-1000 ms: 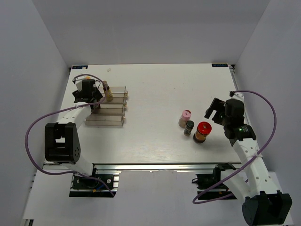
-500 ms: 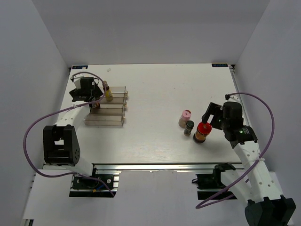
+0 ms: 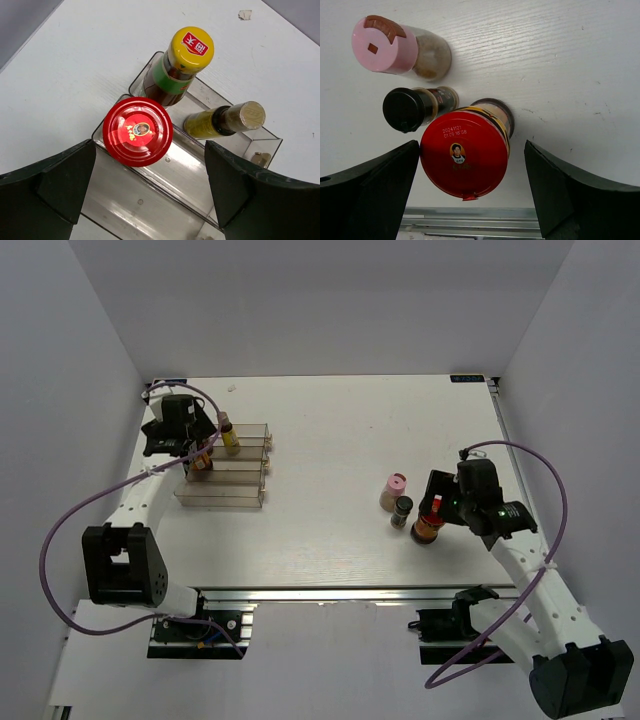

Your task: Organize the condiment bottles

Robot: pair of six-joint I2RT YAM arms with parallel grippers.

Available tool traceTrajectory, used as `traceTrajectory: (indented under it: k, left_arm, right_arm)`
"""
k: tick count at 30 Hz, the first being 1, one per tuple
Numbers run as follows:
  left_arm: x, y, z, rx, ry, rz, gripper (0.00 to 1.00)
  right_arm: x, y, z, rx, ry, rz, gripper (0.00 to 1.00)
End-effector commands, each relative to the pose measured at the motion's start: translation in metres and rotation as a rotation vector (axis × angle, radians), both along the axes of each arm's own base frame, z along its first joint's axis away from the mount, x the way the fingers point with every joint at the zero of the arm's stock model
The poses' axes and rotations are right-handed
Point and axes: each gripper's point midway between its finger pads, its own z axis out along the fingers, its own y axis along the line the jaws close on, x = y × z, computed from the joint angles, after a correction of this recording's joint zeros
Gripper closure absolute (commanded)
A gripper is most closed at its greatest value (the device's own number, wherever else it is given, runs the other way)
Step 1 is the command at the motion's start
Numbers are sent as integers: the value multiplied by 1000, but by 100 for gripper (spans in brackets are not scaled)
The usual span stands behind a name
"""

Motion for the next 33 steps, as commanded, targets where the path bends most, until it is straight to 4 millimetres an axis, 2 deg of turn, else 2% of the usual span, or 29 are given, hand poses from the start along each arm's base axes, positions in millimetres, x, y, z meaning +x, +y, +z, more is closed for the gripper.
traceTrajectory:
  k: [1,4,6,8,10,11,13,14,19,21,25,26,30,32,33]
  left_arm:
    - [-10,3,36,-11,-73,19,2]
    - [-18,7,38,-10,-96,49,2]
    - [-25,8,36,-11,-114,52,2]
    - [-32,6,33,-17,-110,46,2]
    - [-37,7,30,-24,-100,56,2]
    - [-41,6,31,-31,-104,62,2]
    - [-45,6,33,-35,-111,62,2]
    - [-45,5,33,-38,-117,58,2]
    - [-51,4,42,-46,-147,51,2]
    - [-52,1,45,-55,-157,38,2]
    - [-57,-5,51,-76,-182,6,2]
    - [-58,-5,53,-80,-192,7,2]
    - [-64,-7,60,-86,-225,-3,2]
    - [-65,-10,64,-93,-238,-22,2]
    - [-64,-15,64,-107,-241,-51,2]
  right_arm:
    - [-2,-2,-6,-22,30,-11,11]
    - [-1,-5,-11,-37,46,-31,12]
    - [1,-4,-9,-37,41,-31,16]
    - [2,-4,-8,-38,40,-32,24]
    - [2,-6,-8,-49,48,-42,28]
    - [1,-6,-9,-47,51,-48,35]
    - [0,-6,-9,-44,56,-50,43]
    - [0,-8,-9,-45,56,-65,53]
    - [4,-13,2,-48,21,-112,64]
    - [11,-10,18,-28,-26,-110,70]
    - [27,-17,52,-45,-115,-152,78]
    - [31,-16,66,-36,-146,-154,79]
    - [42,-12,98,-9,-227,-147,86]
    - [48,-8,109,2,-246,-131,86]
    - [52,-6,123,13,-274,-125,86]
